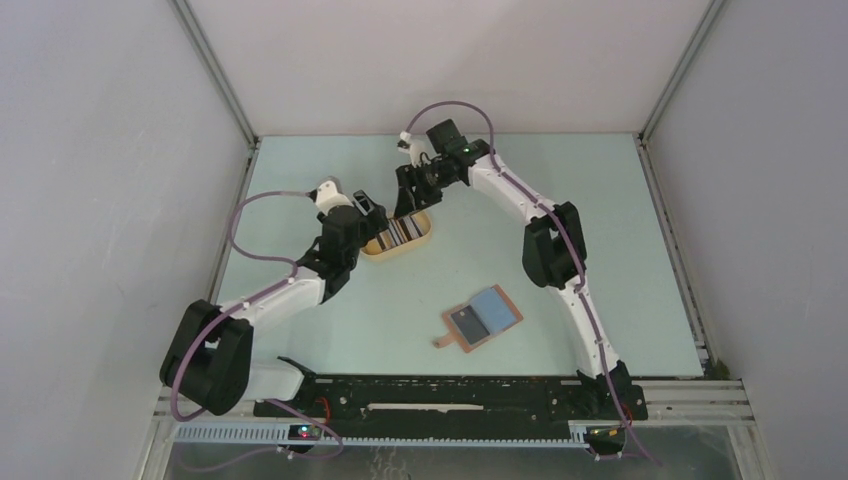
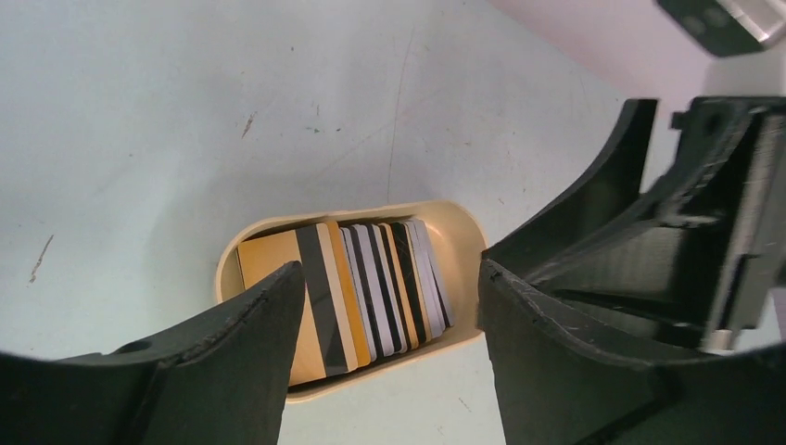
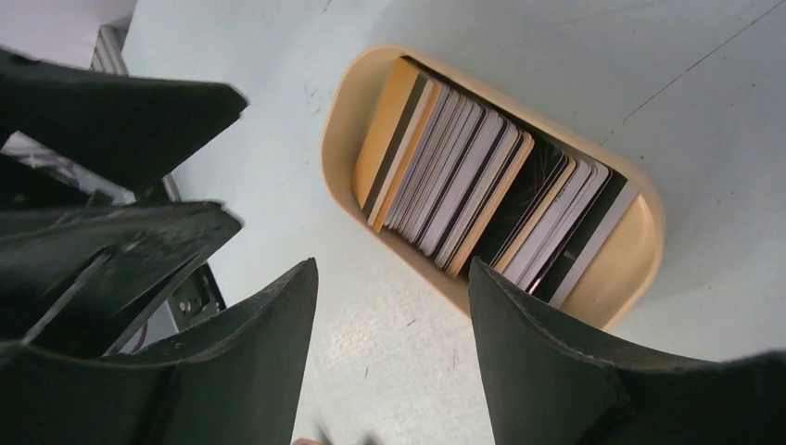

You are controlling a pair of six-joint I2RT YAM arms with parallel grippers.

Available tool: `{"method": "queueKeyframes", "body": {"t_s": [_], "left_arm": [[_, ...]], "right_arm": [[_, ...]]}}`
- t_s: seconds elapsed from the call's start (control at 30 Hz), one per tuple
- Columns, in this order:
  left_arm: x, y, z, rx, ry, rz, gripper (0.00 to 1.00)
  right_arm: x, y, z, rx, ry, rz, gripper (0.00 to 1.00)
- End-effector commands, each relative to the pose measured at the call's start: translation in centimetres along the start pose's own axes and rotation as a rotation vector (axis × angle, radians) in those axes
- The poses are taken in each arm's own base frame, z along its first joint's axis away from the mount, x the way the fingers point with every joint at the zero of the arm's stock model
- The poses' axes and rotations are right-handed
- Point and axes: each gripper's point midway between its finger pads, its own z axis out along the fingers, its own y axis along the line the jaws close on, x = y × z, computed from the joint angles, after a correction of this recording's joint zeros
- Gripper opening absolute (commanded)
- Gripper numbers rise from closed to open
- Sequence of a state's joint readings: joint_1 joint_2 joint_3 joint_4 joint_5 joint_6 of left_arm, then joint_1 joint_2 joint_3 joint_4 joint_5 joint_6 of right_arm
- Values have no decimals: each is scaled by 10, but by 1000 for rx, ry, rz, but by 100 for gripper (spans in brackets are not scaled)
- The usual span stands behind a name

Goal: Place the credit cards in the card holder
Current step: Pick up the credit card from the storage box.

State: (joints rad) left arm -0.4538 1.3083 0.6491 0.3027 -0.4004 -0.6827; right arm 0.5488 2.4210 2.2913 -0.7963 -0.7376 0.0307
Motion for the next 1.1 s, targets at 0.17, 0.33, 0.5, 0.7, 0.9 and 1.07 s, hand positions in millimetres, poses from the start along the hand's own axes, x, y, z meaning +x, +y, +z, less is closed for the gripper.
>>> {"method": "queueKeyframes", "body": {"t_s": [0.17, 0.33, 0.5, 0.7, 0.9, 1.07], "left_arm": [[-22, -3, -5, 15, -72, -69, 76], [-21, -6, -5, 31, -64, -65, 77], [-21, -9, -6, 48, -60, -64, 78], [-20, -9, -7, 56, -60, -64, 78], [-20, -10, -7, 63, -60, -64, 78], [-20, -9, -7, 65, -63, -66, 78]], "right_arm": [[-15, -17, 25, 126, -49, 61, 73], [-13, -29, 32, 201, -51, 75, 77], [-5, -36, 39, 205, -36, 113, 83], [3, -32, 46, 167, -18, 154, 85], [7, -34, 55, 210, -22, 209, 86], [7, -43, 58, 288, -38, 224, 89]]}}
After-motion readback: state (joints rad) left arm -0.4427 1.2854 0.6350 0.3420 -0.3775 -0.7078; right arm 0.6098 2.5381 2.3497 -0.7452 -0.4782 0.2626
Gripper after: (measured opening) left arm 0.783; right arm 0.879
